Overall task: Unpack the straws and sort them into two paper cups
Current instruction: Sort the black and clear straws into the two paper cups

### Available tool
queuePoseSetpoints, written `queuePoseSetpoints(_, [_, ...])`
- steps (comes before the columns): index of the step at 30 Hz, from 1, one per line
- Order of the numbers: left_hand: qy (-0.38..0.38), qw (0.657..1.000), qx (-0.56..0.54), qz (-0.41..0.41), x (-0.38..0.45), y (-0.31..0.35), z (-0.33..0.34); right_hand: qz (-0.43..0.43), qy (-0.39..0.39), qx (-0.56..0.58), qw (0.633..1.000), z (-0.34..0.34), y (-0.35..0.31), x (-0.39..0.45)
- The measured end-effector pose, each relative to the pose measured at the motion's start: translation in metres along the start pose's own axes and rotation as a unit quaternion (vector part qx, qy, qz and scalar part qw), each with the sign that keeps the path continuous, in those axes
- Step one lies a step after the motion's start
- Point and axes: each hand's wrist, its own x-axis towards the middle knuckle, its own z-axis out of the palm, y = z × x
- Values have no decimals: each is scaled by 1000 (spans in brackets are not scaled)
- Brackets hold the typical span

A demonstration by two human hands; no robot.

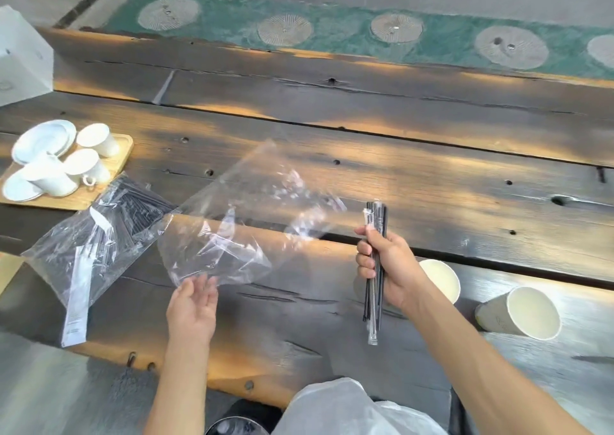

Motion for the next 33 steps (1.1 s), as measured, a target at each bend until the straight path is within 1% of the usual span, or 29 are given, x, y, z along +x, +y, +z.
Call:
queuePoseSetpoints(2, [10,1000,-25,-13,4,-9,-6,-6,9,3,1000,-3,6,7])
queuePoseSetpoints(4, [21,999,-25,-24,6,-19,-9,1,20,2,1000,-6,13,15])
queuePoseSetpoints(7, [40,998,29,-49,4,-33,-6,29,52,-42,997,-15,30,28])
queuePoseSetpoints(10, [52,994,64,-73,6,-50,-2,82,105,-96,986,-28,57,45])
queuePoseSetpoints(14, [57,992,83,-81,12,-65,-3,120,169,-96,974,-47,83,64])
queuePoseSetpoints(20, [81,987,110,-85,12,-73,-4,116,209,-143,961,-52,90,79])
queuePoseSetpoints(23, [104,986,98,-84,17,-74,-7,94,205,-201,953,-55,83,74])
queuePoseSetpoints(25, [113,985,102,-78,20,-76,-6,83,205,-211,952,-58,81,71])
queuePoseSetpoints(27, [139,981,114,-74,21,-78,-3,74,222,-205,950,-62,83,72])
queuePoseSetpoints(30, [242,964,85,-68,17,-81,3,81,251,-212,941,-71,89,75])
queuePoseSetpoints(31, [265,957,89,-82,15,-79,4,82,256,-221,937,-74,93,75])
queuePoseSetpoints(32, [271,949,131,-94,14,-77,5,87,262,-233,932,-75,95,74])
queuePoseSetpoints(33, [264,945,175,-82,7,-76,12,93,265,-247,928,-77,98,72])
